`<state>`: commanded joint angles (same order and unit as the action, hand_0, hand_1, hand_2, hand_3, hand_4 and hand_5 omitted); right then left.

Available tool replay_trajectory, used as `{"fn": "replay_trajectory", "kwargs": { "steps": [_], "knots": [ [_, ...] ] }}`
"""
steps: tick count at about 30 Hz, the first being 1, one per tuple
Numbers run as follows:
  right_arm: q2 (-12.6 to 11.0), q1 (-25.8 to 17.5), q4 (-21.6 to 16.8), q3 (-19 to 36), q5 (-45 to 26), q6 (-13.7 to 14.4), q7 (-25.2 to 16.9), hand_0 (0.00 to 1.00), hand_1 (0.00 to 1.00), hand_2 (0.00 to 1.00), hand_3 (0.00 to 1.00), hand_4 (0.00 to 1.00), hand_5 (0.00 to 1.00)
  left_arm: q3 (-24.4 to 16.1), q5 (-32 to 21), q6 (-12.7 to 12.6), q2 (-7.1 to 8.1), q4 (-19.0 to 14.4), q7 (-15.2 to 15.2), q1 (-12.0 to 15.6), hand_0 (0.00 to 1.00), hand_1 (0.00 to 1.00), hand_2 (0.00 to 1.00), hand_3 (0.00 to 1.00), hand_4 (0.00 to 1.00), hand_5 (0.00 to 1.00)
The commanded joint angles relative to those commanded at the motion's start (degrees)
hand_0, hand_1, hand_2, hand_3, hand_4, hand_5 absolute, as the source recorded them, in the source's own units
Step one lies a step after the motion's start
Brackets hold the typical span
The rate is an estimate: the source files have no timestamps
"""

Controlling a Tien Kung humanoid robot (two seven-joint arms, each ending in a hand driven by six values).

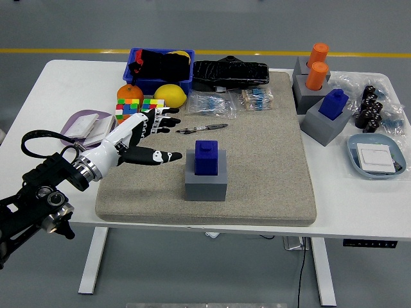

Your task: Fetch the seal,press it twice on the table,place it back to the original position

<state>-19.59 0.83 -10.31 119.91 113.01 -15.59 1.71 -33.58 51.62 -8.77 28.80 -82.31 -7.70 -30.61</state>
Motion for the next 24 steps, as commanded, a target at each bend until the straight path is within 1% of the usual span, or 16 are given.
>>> {"fn": "replay_trajectory", "kwargs": {
  "steps": [5, 6, 7, 11, 13, 17, 18, 19, 24],
  "knots": [
    [-0.08, 0.12, 0.00, -0.22, -0.03, 0.00, -0.01, 0.783, 0.682, 0.661, 0.608, 0.773, 0.450, 1.98, -0.29, -0.47, -1.21, 0.42, 0.16, -1.53, 0.830, 0.874, 0.854, 0.922, 0.995, 0.054],
    [-0.09, 0.17, 0.00, -0.18, -0.03, 0.00, -0.03, 0.783, 0.682, 0.661, 0.608, 0.773, 0.450, 2.48, -0.23, -0.54, -1.56, 0.78, 0.10, -1.99, 0.830, 0.874, 0.854, 0.922, 0.995, 0.054],
    [-0.10, 0.20, 0.00, -0.23, -0.08, -0.02, -0.04, 0.783, 0.682, 0.661, 0.608, 0.775, 0.451, 2.76, -0.26, -0.57, -1.78, 1.06, -0.01, -2.26, 0.833, 0.876, 0.856, 0.921, 0.965, 0.031],
    [-0.09, 0.22, 0.00, -0.29, -0.22, -0.01, -0.05, 0.783, 0.682, 0.661, 0.608, 0.775, 0.451, 3.97, -0.51, -0.67, -2.71, 2.72, -0.40, -3.52, 0.833, 0.876, 0.856, 0.921, 0.965, 0.031],
    [-0.10, 0.19, 0.00, -0.30, -0.24, 0.02, -0.05, 0.783, 0.682, 0.661, 0.608, 0.774, 0.449, 4.47, -0.49, -0.92, -2.99, 3.46, -0.62, -4.00, 0.835, 0.869, 0.852, 0.914, 0.982, 0.030],
    [-0.13, 0.19, 0.00, -0.45, -0.37, 0.02, -0.05, 0.783, 0.682, 0.661, 0.608, 0.774, 0.449, 6.00, 0.39, -1.83, -3.53, 5.18, -1.01, -5.04, 0.835, 0.869, 0.852, 0.914, 0.982, 0.030],
    [-0.12, 0.20, 0.00, -0.45, -0.38, 0.00, -0.06, 0.783, 0.682, 0.661, 0.608, 0.774, 0.449, 6.47, 0.98, -1.95, -3.61, 5.46, -0.92, -5.27, 0.835, 0.869, 0.852, 0.914, 0.982, 0.030],
    [-0.12, 0.19, 0.00, -0.50, -0.43, -0.01, -0.08, 0.783, 0.682, 0.661, 0.609, 0.775, 0.448, 6.98, 0.82, -1.99, -3.66, 5.69, -1.01, -5.47, 0.837, 0.869, 0.842, 0.913, 0.978, 0.002],
    [-0.11, 0.27, 0.00, -0.73, -0.54, -0.07, -0.16, 0.783, 0.682, 0.661, 0.609, 0.775, 0.448, 8.56, 0.50, -2.35, -4.26, 6.64, -1.16, -6.07, 0.837, 0.869, 0.842, 0.913, 0.978, 0.002]
  ]
}}
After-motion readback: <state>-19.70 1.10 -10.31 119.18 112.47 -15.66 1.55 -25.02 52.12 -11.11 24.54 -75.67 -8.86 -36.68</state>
